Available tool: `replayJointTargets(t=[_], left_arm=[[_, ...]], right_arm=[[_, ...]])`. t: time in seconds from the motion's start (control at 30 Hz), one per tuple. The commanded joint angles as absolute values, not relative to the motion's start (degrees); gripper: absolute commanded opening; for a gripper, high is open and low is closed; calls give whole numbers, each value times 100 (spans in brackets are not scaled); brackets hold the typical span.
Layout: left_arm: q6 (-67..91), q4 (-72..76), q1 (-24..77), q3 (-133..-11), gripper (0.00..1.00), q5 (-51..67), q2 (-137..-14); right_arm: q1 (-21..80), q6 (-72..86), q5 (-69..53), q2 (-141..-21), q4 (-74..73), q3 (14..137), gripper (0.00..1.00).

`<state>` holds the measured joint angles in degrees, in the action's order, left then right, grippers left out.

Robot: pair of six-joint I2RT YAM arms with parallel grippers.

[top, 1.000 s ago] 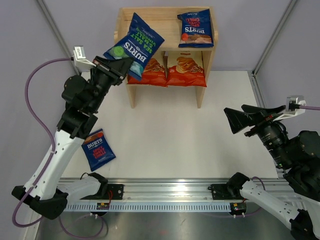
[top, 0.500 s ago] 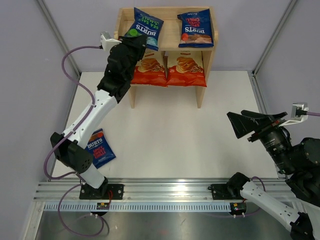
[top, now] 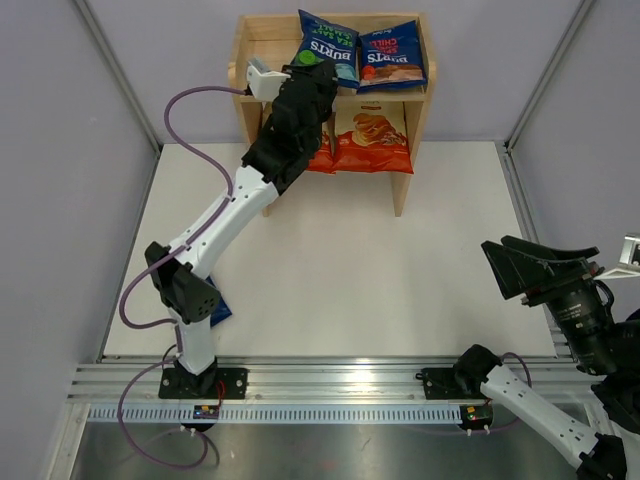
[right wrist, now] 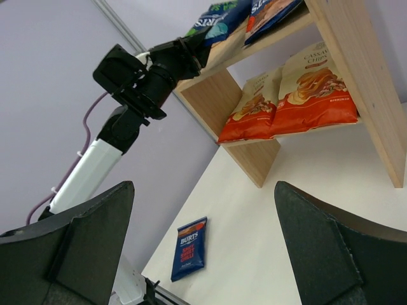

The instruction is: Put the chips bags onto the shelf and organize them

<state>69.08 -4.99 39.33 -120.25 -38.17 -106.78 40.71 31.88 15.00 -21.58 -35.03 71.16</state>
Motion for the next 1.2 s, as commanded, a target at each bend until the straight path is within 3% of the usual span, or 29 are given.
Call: replayJointTargets(t=[0.0,0.27,0.43,0.67,0.7,0.8,1.0,1.03,1.17], left_arm=[[7145,-677,3955,-12226,12,-4464,-10802],[7093,-562,3999,-12269,12,-4597,-10950],[6891,-685,4060,-12935,22,-4544,-11337],[6829,-1107,4096,-13052,44,-4588,-11426],[6786,-1273,4096,-13043,53,-4675,-11400],[6558,-1283,4087,-12850,68,-4746,-11233],[6047,-1977,4078,-13253,86,-4904,-11224],[6038,-2082,4061,-13280,99,-4904,-11232],[5872,-2494,3946,-13525,99,-4659,-11285]], right_arm=[[4061,3340,1635,-1987,-3489,7128,99],[4061,3366,1635,-1969,-3507,7181,99],[4061,3392,1609,-1977,-3507,7154,100],[4052,3419,1679,-1890,-3630,7216,100],[4060,3419,1705,-1872,-3639,7225,100],[4061,3410,1723,-1863,-3639,7225,99],[4061,3410,1679,-1898,-3656,7233,99],[4061,3410,1661,-1890,-3665,7242,99],[4061,3401,1661,-1916,-3674,7277,100]])
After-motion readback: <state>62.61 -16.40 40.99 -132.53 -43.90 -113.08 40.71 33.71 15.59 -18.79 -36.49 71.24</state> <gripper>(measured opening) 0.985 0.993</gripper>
